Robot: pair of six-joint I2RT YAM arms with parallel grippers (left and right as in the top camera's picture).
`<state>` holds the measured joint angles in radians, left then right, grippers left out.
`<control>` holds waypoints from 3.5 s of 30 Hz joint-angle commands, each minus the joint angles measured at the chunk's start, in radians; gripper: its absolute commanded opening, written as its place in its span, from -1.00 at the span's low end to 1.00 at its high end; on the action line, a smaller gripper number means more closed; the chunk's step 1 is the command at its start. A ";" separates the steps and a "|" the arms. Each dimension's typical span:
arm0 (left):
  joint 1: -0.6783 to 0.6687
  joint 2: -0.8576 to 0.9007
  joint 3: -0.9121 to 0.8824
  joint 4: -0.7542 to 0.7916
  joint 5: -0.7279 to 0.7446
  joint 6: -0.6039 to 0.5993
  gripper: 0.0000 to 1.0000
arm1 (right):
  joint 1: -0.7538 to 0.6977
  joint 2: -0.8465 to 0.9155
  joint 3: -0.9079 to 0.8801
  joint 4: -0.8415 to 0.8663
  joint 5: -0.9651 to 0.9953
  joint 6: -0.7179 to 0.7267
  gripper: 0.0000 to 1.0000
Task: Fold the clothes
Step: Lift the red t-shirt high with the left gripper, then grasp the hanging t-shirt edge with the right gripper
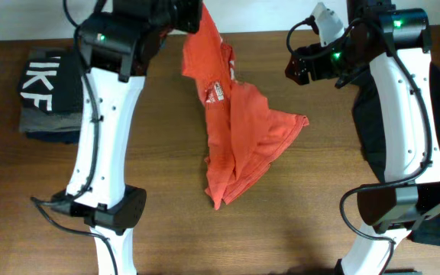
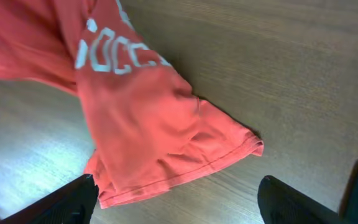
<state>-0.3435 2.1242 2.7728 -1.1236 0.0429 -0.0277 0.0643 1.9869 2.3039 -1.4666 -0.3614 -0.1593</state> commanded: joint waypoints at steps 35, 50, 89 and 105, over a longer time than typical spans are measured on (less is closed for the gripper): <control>0.001 -0.032 0.333 0.143 -0.116 -0.013 -0.98 | 0.516 0.002 -0.309 0.488 0.717 0.494 0.56; 0.029 -0.032 0.333 0.033 -0.119 -0.002 -0.98 | 0.135 0.002 -0.308 0.696 0.452 0.327 0.23; 0.028 -0.026 0.304 0.003 -0.119 -0.002 -0.98 | 0.235 0.002 -0.739 0.704 0.318 0.044 0.66; 0.028 0.011 0.304 -0.015 -0.119 -0.002 -0.98 | 0.286 0.072 -0.863 0.940 0.393 0.039 0.36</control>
<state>-0.3229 2.1246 3.0756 -1.1431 -0.0643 -0.0277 0.3260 2.0335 1.4536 -0.5224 0.0185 -0.1276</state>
